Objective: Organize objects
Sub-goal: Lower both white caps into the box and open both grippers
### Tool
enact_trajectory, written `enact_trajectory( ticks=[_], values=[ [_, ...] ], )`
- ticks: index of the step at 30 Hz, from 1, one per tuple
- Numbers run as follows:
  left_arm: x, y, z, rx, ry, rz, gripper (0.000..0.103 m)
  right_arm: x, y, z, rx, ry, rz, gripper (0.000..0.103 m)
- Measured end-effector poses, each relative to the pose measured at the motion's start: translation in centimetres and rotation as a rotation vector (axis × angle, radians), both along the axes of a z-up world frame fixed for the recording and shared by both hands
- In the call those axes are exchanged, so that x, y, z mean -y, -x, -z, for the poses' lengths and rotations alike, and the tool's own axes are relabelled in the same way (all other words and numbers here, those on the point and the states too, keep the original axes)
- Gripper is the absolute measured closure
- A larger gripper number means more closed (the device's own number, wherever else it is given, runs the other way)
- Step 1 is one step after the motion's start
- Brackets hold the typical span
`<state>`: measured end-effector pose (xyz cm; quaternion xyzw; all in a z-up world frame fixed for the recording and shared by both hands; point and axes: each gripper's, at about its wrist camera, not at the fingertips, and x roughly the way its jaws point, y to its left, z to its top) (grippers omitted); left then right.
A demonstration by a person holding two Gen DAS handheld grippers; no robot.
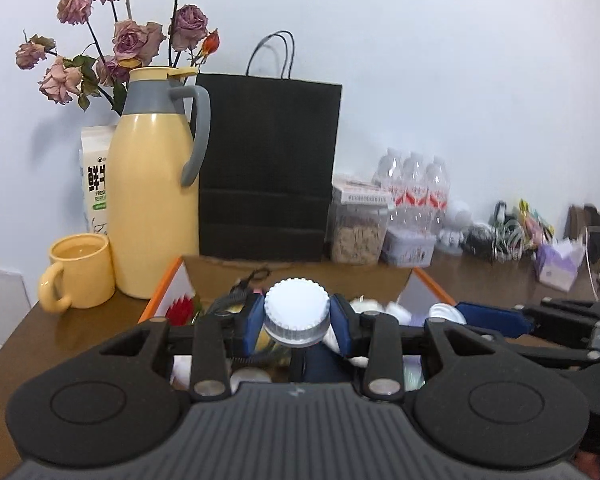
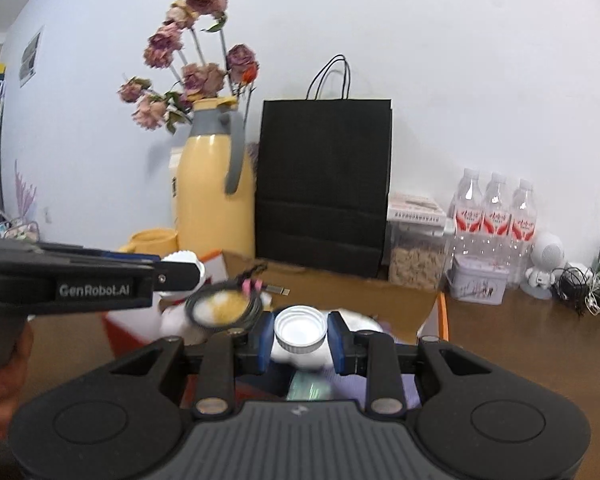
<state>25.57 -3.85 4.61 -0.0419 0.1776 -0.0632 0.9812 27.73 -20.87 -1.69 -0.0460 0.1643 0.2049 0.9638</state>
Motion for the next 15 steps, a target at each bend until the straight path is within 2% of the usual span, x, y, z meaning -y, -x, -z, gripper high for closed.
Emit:
enact_trajectory(
  ticks=[2,7,15],
  values=[
    [0.0,-1.0,-0.5,0.01,0.033,-0.007,0.066,-0.2,-1.5,-0.4,0.005,-0.011,0.014,0.076],
    [0.2,-4.1,-1.1,0.02,0.05,-0.031,0.066,-1.1,-5.8,-0.7,-0.004,-0.048,0.043,0.076],
    [-0.2,-8.7,0.7,-0.044,0.031,-0.046,0.066,-2.0,-10.4,1.2,-0.05,-0.028,0.036,0.076]
  ],
)
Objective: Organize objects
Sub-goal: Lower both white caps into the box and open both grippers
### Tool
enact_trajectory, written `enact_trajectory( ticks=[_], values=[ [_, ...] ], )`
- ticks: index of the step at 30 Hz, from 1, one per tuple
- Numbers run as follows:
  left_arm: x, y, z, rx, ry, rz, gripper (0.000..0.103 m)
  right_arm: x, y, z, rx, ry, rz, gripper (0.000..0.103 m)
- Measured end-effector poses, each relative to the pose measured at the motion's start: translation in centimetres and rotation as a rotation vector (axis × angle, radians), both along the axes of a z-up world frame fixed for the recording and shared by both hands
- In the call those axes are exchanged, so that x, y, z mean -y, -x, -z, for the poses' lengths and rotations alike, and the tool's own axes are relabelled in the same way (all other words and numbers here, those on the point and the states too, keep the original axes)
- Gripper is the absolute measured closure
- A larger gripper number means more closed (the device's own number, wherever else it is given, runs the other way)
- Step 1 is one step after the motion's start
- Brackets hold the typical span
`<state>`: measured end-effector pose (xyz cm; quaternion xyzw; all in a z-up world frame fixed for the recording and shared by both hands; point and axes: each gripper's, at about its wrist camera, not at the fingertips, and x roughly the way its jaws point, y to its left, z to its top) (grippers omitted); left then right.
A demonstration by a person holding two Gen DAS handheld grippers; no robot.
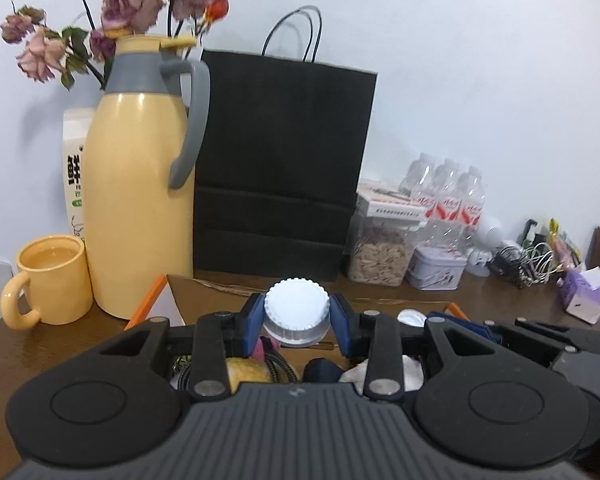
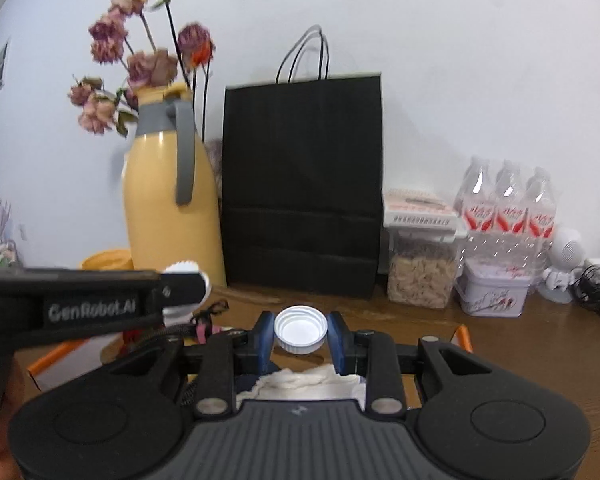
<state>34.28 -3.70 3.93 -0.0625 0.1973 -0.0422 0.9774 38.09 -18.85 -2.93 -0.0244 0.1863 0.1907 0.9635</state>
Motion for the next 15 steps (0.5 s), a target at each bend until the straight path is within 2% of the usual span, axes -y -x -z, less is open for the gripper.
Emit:
enact_trajectory(
  ticks=[5,6,7,8,9,10,11,12,14,15],
  values=[
    [0.0,-1.3,1.3,0.004,-0.035,0.018,0.066,0.3,-1.2,1.0,-0.027,0.014,0.012,0.075],
    [0.1,-1.5,1.6,-0.007,-0.044,0.01,0.059,0.4,-1.3,1.2,-0.035,0.019,0.018,0.075],
    [0.1,-1.6,1.8,-0.012,-0.045,0.009,0.04,0.4,-1.4,1.4,-0.04,0.023,0.026,0.071],
    [0.0,-1.6,1.9,-0.009,-0.042,0.009,0.028,0.5,-1.5,1.6,-0.045,0.027,0.035,0.056],
    [-0.1,-1.5,2.0,0.002,-0.041,0.003,0.006,0.6,-1.6,1.7,-0.048,0.032,0.048,0.044],
    [-0.2,-1.2,2.0,0.029,-0.041,-0.009,0.0,0.7,-1.7,1.7,-0.045,0.035,0.063,0.027],
    [-0.2,-0.9,2.0,0.052,-0.044,-0.024,0.0,0.8,-1.6,1.8,-0.041,0.039,0.077,0.022],
    [-0.3,-0.9,2.0,0.055,-0.048,-0.033,0.0,0.8,-1.6,1.8,-0.039,0.045,0.086,0.021],
    [-0.5,-1.0,2.0,0.042,-0.038,-0.046,0.0,0.9,-1.7,1.8,-0.045,0.046,0.091,0.011],
    [-0.7,-1.0,2.0,0.038,-0.029,-0.052,0.0,0.9,-1.7,1.7,-0.047,0.043,0.093,0.009]
  ],
)
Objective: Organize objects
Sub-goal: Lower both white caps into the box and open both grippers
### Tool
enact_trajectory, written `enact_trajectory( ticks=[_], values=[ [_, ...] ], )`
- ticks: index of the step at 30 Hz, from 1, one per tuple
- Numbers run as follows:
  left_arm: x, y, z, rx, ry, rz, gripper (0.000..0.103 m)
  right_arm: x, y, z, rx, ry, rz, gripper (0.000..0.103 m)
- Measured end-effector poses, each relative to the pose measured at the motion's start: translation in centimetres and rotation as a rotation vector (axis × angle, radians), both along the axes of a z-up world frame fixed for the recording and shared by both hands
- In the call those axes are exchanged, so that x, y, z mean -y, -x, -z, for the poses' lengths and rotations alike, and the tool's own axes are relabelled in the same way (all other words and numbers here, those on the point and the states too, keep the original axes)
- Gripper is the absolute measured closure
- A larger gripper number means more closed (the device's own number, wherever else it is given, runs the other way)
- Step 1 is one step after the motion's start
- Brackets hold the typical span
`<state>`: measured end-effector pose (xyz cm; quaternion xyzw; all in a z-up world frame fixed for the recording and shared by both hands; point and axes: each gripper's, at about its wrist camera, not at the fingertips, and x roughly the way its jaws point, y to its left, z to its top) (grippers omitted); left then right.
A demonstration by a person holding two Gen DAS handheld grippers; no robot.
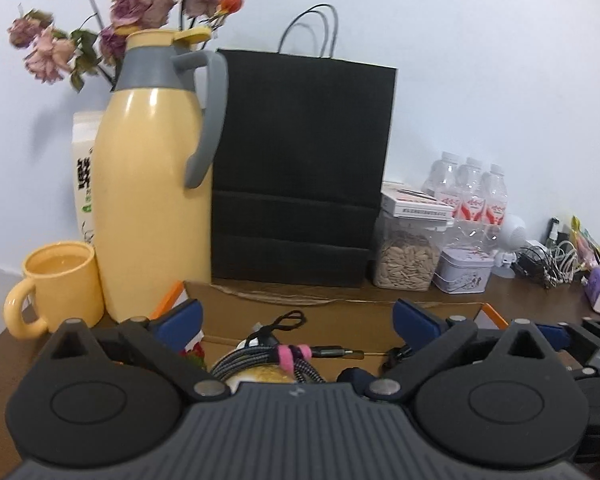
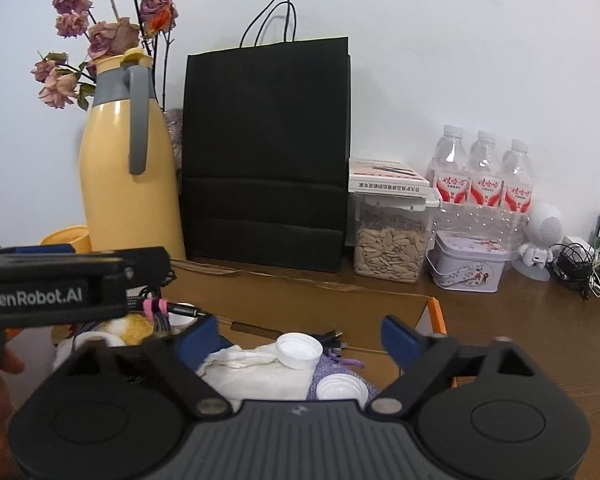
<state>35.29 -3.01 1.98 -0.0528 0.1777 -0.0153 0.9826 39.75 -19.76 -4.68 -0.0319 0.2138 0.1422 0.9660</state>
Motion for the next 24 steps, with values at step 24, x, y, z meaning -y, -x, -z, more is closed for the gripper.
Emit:
enact_trajectory(
  ticks=[24],
  values=[
    [-2.7,7.5,-0.1,0.018,-0.036,-0.013,0.0,1.5,7.1,-0.5,0.086,0.016,-0.042,0.005]
  ],
)
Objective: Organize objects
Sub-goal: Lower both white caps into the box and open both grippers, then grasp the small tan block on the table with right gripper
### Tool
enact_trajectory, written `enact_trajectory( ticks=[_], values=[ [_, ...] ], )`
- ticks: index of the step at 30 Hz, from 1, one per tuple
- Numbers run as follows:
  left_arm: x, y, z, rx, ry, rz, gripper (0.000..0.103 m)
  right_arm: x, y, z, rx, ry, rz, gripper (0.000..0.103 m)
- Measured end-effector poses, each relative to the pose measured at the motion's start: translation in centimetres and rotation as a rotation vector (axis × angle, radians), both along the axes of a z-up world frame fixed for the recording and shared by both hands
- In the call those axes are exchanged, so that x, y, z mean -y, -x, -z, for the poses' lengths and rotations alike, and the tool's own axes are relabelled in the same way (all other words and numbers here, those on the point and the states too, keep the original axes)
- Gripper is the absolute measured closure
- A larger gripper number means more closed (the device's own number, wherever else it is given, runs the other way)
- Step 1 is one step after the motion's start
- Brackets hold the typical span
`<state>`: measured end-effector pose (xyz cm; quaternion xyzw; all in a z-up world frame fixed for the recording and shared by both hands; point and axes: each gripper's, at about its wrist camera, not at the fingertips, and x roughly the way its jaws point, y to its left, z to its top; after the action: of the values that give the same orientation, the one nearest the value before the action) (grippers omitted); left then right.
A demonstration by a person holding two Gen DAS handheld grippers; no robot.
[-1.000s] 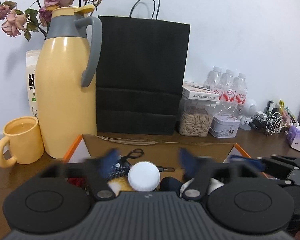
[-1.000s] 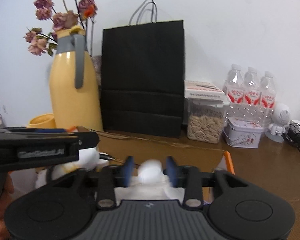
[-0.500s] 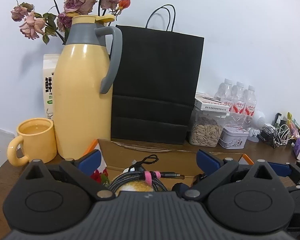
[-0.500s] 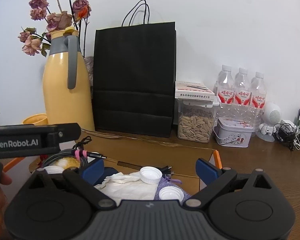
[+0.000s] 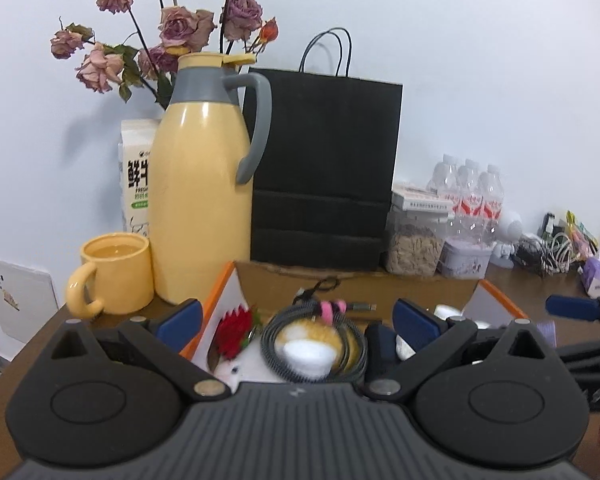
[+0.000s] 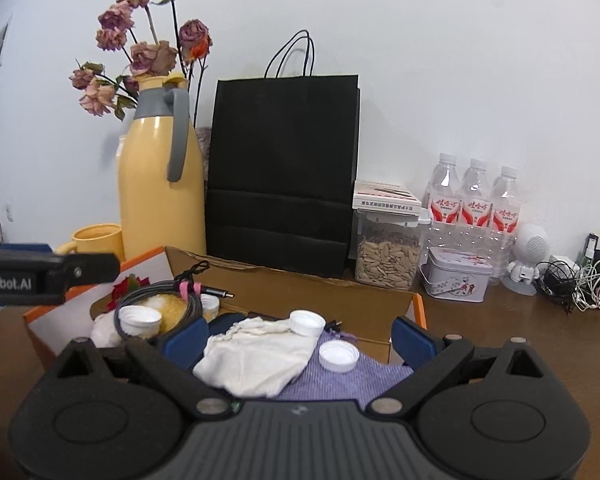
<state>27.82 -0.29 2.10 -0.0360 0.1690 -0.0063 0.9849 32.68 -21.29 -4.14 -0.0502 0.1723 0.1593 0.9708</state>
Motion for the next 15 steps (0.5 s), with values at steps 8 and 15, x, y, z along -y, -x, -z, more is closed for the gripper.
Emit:
enact_trajectory(
  ticks=[8,15],
  values=[
    [-0.5,4.2,1.1,-0.007,-0.031,0.018,0.0,0.3,4.8,1.2,0.026,0.02,-0.014,0.005],
    [-0.7,6.5,3.1,-0.087,-0.057,0.039,0.0,-0.8,7.9,2.9,-0.031,0.073,-0.055,0.007]
  ],
)
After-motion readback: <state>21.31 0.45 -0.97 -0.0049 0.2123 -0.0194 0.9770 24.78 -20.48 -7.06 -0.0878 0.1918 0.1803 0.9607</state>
